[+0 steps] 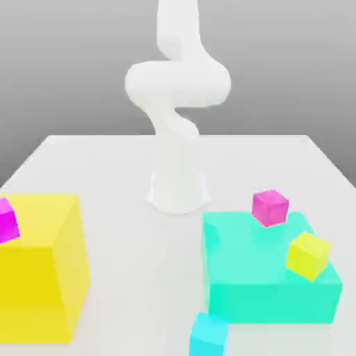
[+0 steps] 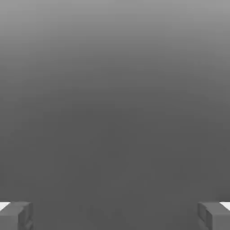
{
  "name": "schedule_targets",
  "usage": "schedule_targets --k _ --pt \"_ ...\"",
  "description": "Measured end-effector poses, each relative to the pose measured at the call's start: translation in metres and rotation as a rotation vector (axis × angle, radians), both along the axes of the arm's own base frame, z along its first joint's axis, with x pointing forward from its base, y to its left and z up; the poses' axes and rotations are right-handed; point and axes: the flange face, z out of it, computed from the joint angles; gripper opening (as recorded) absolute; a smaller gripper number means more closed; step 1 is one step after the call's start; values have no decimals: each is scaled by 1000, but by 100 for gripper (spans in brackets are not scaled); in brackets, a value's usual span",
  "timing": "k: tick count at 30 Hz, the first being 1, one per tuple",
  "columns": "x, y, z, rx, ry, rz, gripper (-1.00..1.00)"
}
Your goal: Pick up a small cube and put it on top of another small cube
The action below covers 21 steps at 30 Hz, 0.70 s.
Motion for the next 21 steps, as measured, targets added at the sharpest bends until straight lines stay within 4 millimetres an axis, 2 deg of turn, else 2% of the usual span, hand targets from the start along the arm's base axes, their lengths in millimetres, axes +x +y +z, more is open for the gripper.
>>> schedule_targets --k 5,11,16,21 --pt "59 9 -82 0 141 -62 0" --pt "105 16 -189 11 303 -123 0" --pt "123 23 -283 32 437 -167 0" --pt "122 32 -376 66 570 -205 0"
